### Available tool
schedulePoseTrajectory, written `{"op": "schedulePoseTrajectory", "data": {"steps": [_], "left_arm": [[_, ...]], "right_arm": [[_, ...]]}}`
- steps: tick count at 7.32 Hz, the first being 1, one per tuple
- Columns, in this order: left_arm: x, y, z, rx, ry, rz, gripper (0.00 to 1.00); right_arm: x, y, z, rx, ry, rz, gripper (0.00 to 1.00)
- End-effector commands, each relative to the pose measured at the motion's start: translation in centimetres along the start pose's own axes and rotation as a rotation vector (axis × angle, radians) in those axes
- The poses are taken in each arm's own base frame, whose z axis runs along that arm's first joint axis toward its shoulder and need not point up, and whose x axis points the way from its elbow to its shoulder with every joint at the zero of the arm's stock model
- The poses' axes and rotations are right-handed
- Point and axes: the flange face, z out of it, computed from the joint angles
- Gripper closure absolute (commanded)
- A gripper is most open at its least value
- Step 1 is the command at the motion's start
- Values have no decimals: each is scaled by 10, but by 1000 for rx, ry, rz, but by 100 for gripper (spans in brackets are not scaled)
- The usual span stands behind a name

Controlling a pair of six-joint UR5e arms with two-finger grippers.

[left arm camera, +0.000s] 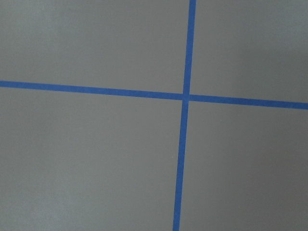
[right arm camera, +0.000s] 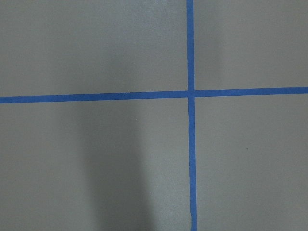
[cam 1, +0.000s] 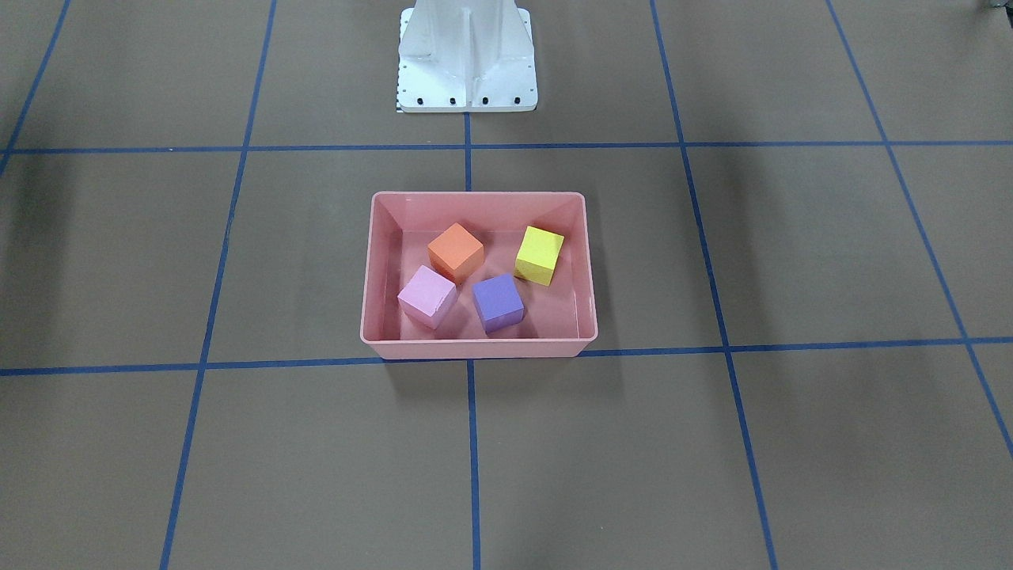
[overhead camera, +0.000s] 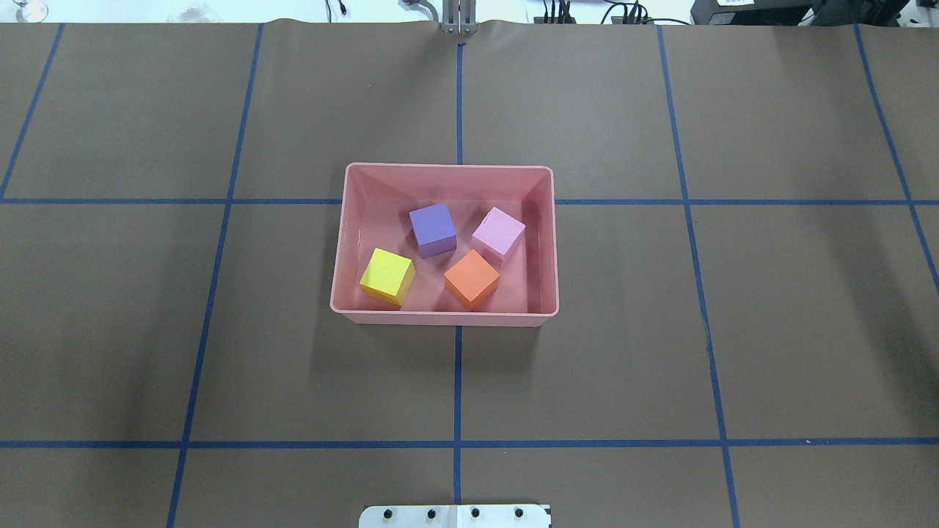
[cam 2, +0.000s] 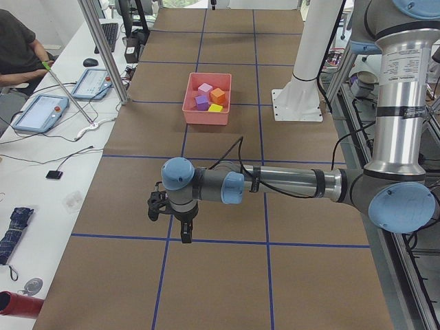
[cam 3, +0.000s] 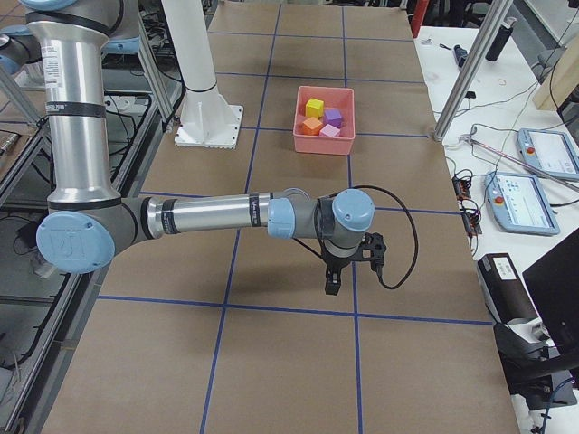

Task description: Place blocks into pink bin with both arms

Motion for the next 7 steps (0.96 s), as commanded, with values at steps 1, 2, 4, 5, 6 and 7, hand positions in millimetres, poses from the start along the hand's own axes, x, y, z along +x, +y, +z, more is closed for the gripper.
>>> {"op": "schedulePoseTrajectory", "data": {"steps": [1, 2, 4, 5, 6, 7], "left_arm": [[-8, 10, 5, -7, -11, -5, 0], [-7, 10, 5, -7, -9, -4, 0], [-2, 4, 2, -3, 2, -5, 0], [1, 2, 0, 5, 2, 5, 0], [3, 3, -2, 7, 7, 7, 0], [9, 3, -3, 1, 56, 12, 0]], "right_arm": [[-2, 0, -2, 4, -6, -4, 0], [4, 5, 4, -3, -8, 1, 0], [-7, 11, -8, 21, -10, -22, 0], [-9, 10, -11, 30, 13, -28, 0], [-7, 9, -11, 33, 36, -28, 0], [-7, 10, -13, 38, 51, -31, 0]]}}
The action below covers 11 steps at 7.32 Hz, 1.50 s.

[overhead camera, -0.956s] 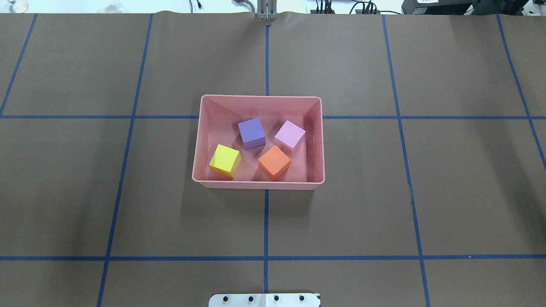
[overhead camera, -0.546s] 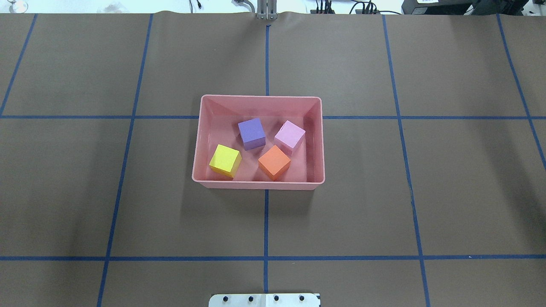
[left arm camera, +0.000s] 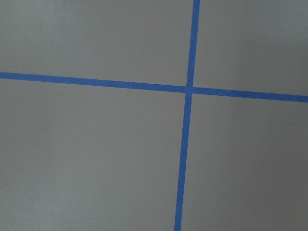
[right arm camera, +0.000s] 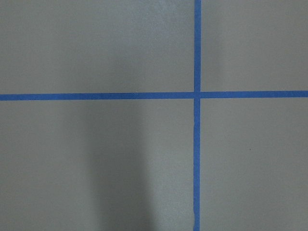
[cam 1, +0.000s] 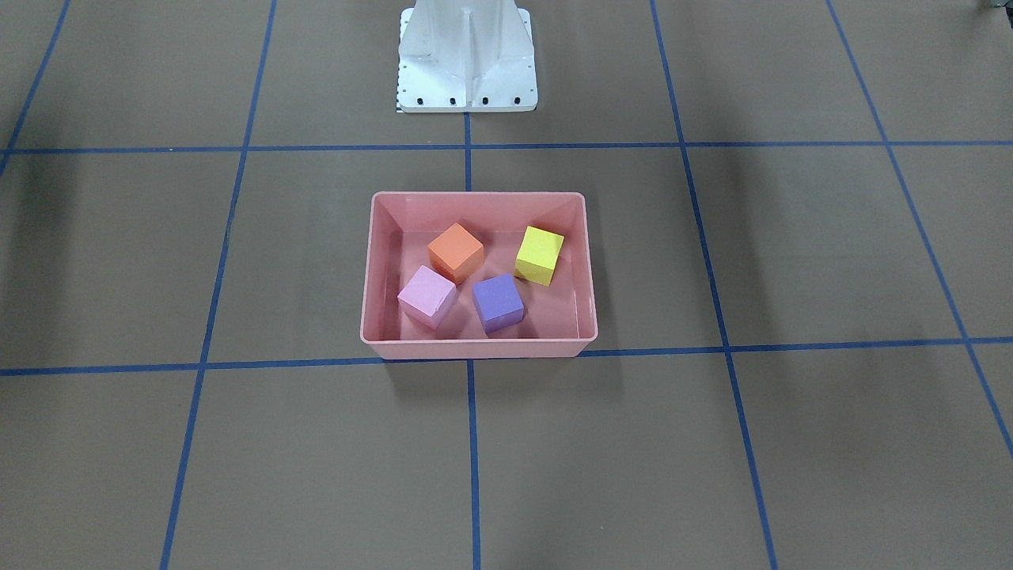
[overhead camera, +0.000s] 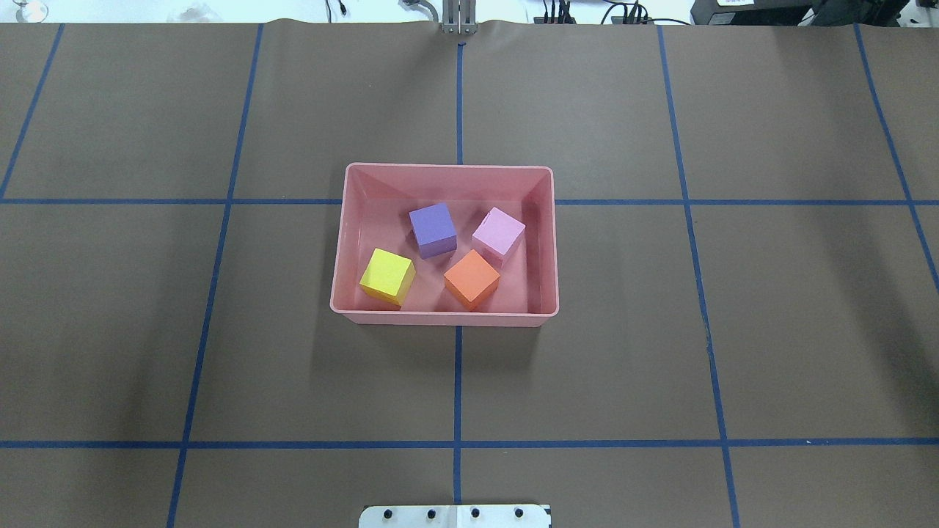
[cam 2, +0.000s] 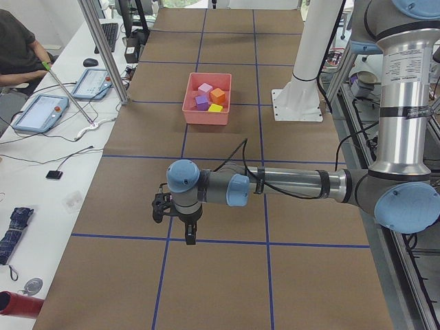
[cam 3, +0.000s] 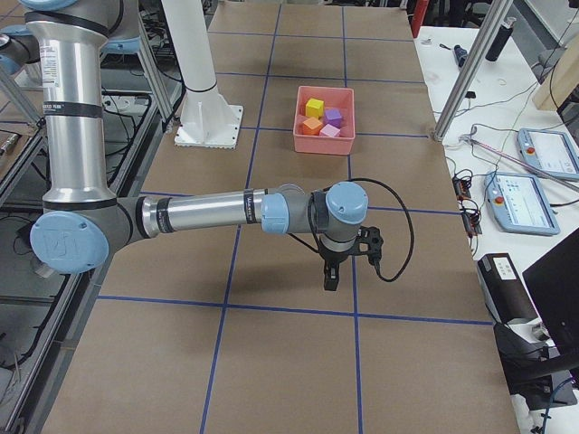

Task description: Place blocks into pink bin with both arms

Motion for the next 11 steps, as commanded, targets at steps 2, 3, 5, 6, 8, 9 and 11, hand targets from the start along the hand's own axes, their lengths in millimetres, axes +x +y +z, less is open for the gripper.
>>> {"op": "schedulePoseTrajectory", "data": {"steps": [2, 3, 5, 6, 8, 9, 11], "left_arm": [[18, 2, -11, 10, 84, 20, 0], [16, 2, -9, 7, 79, 20, 0], [15, 2, -10, 10, 70, 21, 0], [12, 1, -7, 6, 62, 17, 0], [5, 0, 1, -8, 61, 5, 0], [6, -1, 0, -5, 62, 8, 0], [9, -1, -3, -1, 61, 11, 0]], "right_arm": [[7, 1, 4, -4, 35, 7, 0], [7, 2, 3, -2, 36, 4, 0], [3, 1, 0, 5, 29, -11, 0], [-1, 2, -4, 12, 28, -12, 0], [8, 8, -7, 19, 36, 3, 0], [11, 9, -4, 13, 40, 11, 0], [15, 10, -9, 23, 40, 17, 0]]}}
